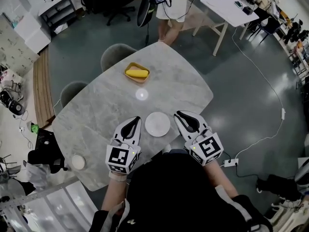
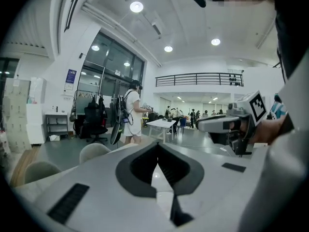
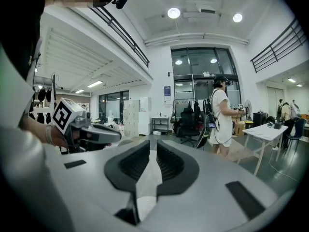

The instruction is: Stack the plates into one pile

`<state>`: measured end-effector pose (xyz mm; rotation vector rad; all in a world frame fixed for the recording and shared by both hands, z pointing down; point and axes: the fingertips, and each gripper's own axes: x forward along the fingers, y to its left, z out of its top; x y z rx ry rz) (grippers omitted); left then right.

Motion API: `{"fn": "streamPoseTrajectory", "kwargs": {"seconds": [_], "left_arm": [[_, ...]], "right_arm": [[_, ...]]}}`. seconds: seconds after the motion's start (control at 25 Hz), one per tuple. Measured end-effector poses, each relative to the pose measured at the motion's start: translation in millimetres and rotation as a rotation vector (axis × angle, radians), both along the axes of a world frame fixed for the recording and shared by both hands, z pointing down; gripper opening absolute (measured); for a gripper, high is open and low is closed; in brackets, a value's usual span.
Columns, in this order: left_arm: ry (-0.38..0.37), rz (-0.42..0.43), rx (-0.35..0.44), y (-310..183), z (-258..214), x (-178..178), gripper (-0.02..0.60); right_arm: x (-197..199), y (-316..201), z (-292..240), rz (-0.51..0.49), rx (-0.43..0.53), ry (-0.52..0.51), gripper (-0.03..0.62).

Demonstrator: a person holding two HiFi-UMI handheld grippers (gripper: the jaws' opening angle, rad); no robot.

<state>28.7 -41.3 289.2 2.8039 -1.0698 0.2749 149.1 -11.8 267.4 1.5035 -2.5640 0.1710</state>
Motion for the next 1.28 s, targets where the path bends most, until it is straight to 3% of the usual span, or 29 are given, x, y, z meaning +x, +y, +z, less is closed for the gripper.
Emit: {"fn": "streamPoseTrajectory", "kwargs": {"seconds": [0.16, 0.6, 1.28], "left_arm": [[0.020, 0.011, 0.030, 8.5, -3.3, 2.8, 0.003], [-0.002, -0.016, 0.001, 14.0, 4.7, 0.3, 0.003], [0.068, -0.030, -0.036, 18.2, 8.1, -13.9, 0.003]], "right_arm": [[-0.4, 3.9, 7.6, 0.001, -0.009, -0.003, 0.055], [1.1, 10.0, 18.4, -0.001, -0.041, -0.005, 0.051], [-1.5, 19.5, 22.2, 0.009, -0.049, -0.005, 0.051]]}}
